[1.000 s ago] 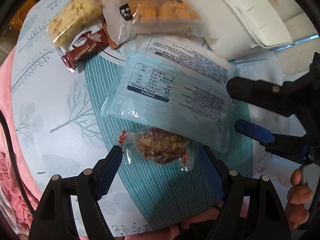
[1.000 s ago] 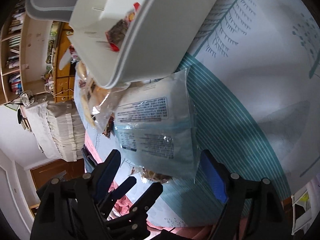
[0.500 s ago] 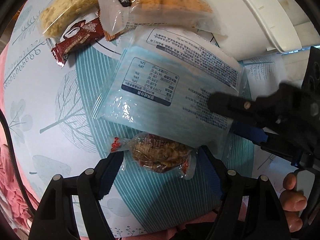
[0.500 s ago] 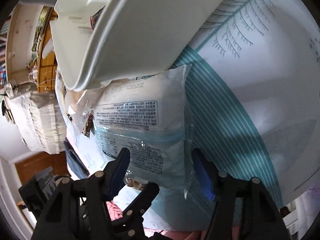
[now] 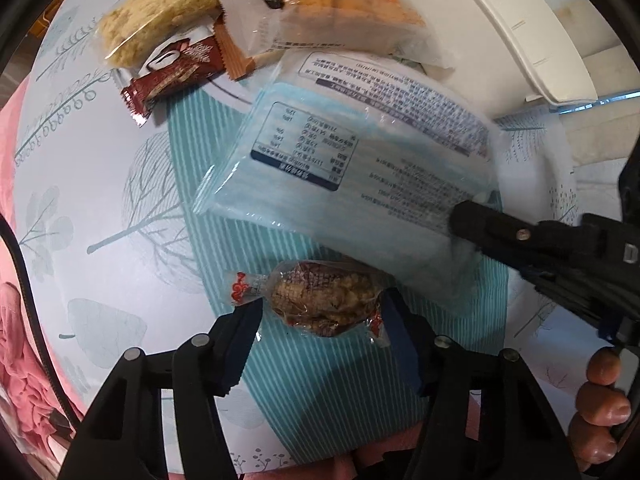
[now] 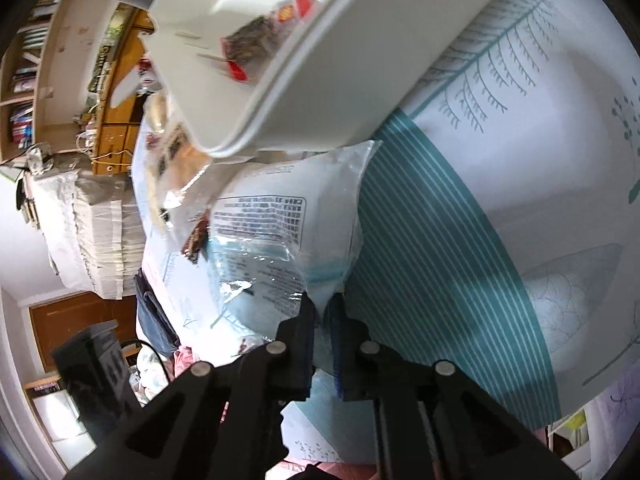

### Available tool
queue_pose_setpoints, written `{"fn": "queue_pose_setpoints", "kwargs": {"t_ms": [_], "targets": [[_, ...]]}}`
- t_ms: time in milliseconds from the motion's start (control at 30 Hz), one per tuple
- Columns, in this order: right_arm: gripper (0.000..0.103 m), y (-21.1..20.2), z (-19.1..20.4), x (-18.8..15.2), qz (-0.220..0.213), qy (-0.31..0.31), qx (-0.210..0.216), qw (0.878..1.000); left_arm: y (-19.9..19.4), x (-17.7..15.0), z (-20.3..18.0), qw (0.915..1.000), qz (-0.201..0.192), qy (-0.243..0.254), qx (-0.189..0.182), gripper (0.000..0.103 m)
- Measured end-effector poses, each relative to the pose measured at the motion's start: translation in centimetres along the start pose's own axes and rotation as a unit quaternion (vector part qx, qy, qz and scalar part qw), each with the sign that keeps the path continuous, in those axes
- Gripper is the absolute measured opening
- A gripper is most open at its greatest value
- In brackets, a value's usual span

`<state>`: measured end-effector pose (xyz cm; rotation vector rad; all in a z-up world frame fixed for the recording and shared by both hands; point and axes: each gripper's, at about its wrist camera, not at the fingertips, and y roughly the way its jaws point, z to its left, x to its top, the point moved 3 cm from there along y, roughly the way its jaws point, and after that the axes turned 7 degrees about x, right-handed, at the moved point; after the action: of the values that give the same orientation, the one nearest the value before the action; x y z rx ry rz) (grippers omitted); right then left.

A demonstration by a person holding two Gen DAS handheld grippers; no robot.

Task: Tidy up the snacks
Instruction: 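Place the nut pack and pale blue pack into the white basket, release both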

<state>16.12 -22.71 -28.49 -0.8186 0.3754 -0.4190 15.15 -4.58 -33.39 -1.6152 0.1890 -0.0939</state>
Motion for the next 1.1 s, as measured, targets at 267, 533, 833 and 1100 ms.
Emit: {"fn": "queue_pose_setpoints", "kwargs": {"t_ms": [267, 533, 833, 1100], "targets": [[0.004, -1.9, 2.5, -1.7, -0.025, -0.060, 0.002, 0.998, -1.5, -1.9, 1.6, 0.9999, -0.015, -0.001, 0.007, 0.050], [0.003, -5.5, 6.5, -3.9, -0.081, -0.137, -0.005, 0.987, -5.3, -3.7, 4.9, 0.9983, -0.040, -0.041, 0.001, 0.050], [0.003, -13.2, 11.9, -6.3, -0.160, -0.216, -0.002, 0.963, -13.6, -3.4, 4.5, 0.9931, -0.104, -0.051, -0.019, 0.050], [0.003, -19.0, 15.9, -6.3, -0.209, -0.298, 0.005, 0.931, -21.6, -0.8, 1.7, 0.9838, -0.169, -0.044, -0.038, 0.050]]}}
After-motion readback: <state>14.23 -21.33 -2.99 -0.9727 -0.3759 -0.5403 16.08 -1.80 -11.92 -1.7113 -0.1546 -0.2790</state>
